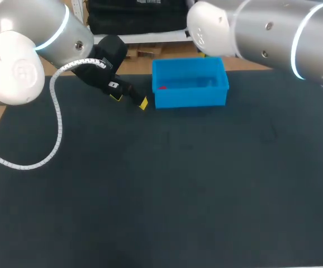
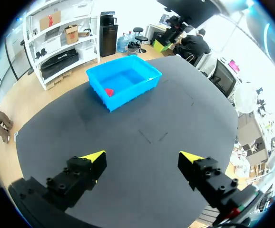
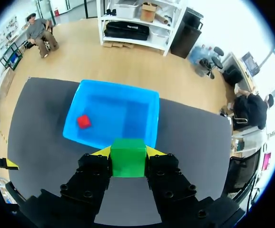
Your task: Use the left arm to pick the red cube and place it into the blue plastic box first, then use the right arm to grasp the green cube and put it into the same blue plastic box after the first action is fully finished.
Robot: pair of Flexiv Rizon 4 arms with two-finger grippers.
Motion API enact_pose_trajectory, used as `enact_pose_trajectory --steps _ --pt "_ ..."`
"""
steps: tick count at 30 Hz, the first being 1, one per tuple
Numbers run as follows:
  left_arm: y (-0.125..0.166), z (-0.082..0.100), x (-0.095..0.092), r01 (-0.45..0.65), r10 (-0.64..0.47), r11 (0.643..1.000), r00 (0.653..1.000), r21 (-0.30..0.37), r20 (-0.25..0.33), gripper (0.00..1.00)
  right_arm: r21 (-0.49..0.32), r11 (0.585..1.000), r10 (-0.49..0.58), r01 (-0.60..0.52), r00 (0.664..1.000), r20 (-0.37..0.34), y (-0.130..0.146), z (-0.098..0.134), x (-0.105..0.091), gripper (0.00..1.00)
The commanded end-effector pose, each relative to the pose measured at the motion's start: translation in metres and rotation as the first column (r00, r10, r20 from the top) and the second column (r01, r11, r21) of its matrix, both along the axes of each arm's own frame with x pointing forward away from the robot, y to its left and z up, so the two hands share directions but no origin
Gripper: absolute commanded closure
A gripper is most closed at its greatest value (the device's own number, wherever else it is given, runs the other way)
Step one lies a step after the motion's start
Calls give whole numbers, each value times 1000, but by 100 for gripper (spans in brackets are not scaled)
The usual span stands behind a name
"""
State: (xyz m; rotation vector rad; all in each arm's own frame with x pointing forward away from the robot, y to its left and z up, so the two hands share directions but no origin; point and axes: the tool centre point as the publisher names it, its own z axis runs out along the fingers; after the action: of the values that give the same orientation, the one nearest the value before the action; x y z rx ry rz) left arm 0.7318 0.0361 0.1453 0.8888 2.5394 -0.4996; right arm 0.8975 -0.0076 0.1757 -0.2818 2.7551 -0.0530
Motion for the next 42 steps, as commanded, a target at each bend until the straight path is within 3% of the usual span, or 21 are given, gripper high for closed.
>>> enact_pose_trajectory --steps 1,42 --pt "1 0 0 2 -2 1000 1000 -4 2 0 -2 1000 -2 2 1000 2 1 -2 7 100" --pt "1 0 0 2 -2 1000 1000 -4 2 0 -19 1000 -16 17 999 49 -3 -36 47 100"
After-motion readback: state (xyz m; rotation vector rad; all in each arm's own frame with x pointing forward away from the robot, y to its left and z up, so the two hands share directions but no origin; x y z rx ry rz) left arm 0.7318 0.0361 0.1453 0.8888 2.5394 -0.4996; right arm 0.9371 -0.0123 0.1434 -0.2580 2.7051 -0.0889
